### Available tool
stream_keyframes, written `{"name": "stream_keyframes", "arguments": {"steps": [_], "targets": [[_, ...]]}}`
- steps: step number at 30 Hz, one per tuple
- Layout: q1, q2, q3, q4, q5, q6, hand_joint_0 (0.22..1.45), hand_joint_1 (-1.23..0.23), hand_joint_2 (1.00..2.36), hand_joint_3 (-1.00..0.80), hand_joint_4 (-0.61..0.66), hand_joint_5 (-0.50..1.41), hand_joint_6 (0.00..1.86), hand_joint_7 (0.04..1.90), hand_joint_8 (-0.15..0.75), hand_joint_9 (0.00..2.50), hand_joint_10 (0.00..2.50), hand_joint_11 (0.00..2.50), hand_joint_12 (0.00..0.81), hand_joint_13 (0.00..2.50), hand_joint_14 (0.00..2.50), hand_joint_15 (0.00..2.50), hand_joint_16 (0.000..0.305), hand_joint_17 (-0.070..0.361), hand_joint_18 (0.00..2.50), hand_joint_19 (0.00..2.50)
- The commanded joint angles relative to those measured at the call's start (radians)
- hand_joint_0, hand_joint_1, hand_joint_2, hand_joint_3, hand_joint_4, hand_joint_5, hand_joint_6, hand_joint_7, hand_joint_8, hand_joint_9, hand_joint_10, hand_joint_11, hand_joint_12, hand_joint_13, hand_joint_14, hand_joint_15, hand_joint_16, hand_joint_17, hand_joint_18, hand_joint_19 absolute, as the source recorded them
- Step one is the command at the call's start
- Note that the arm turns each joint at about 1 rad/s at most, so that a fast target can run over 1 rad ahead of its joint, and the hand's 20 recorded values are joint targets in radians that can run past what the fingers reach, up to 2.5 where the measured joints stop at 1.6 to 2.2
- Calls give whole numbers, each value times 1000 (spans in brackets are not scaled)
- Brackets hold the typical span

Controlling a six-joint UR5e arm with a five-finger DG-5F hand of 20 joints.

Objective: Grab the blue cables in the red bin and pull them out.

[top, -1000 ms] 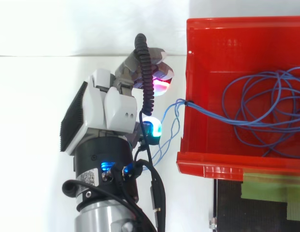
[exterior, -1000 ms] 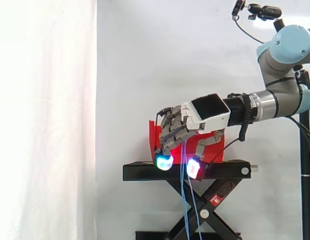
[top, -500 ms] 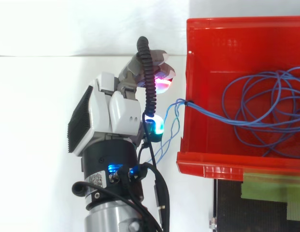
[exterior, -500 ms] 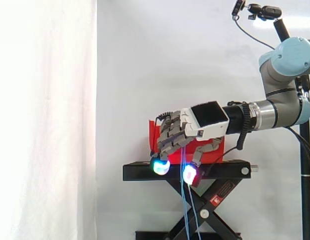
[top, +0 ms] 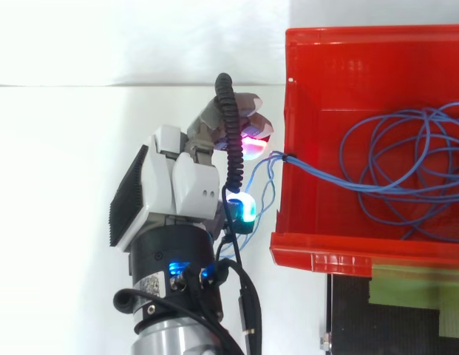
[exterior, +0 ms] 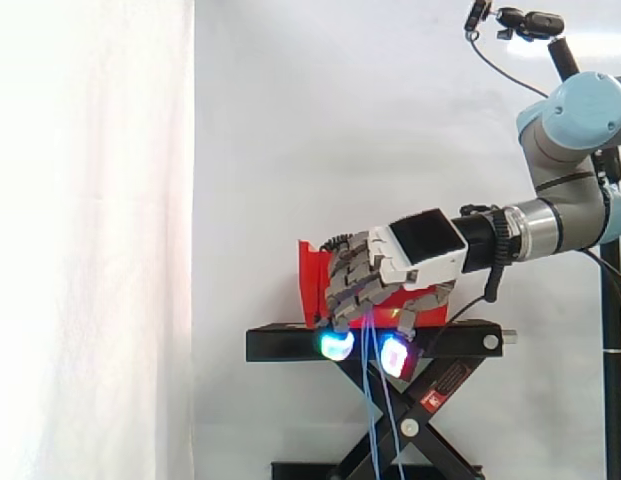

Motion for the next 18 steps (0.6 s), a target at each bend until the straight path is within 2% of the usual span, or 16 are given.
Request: {"name": "stream_keyframes", "arguments": {"steps": [1, 5, 9, 16, 18], "targets": [[-3, 1, 21, -41, 0, -15, 781, -905, 1000, -1000, 170, 723, 5, 674, 277, 737, 21, 995, 395, 760, 25, 865, 51, 114, 548, 699], [-3, 0, 50, -81, 2, -32, 781, -905, 1000, -1000, 166, 722, 7, 673, 277, 732, 21, 992, 394, 760, 26, 866, 51, 114, 549, 699], [-3, 0, 53, -82, 0, -38, 782, -904, 1000, -1000, 166, 722, 6, 673, 277, 734, 21, 994, 396, 760, 26, 861, 51, 114, 548, 705], [-8, 0, 54, -69, 0, -48, 784, -903, 1000, -1000, 166, 722, 5, 673, 276, 732, 22, 992, 397, 763, 26, 866, 50, 114, 551, 708], [-8, 0, 53, -35, 0, -48, 784, -903, 1000, -1000, 163, 721, 7, 672, 278, 734, 21, 993, 395, 763, 25, 863, 51, 114, 551, 708]]}}
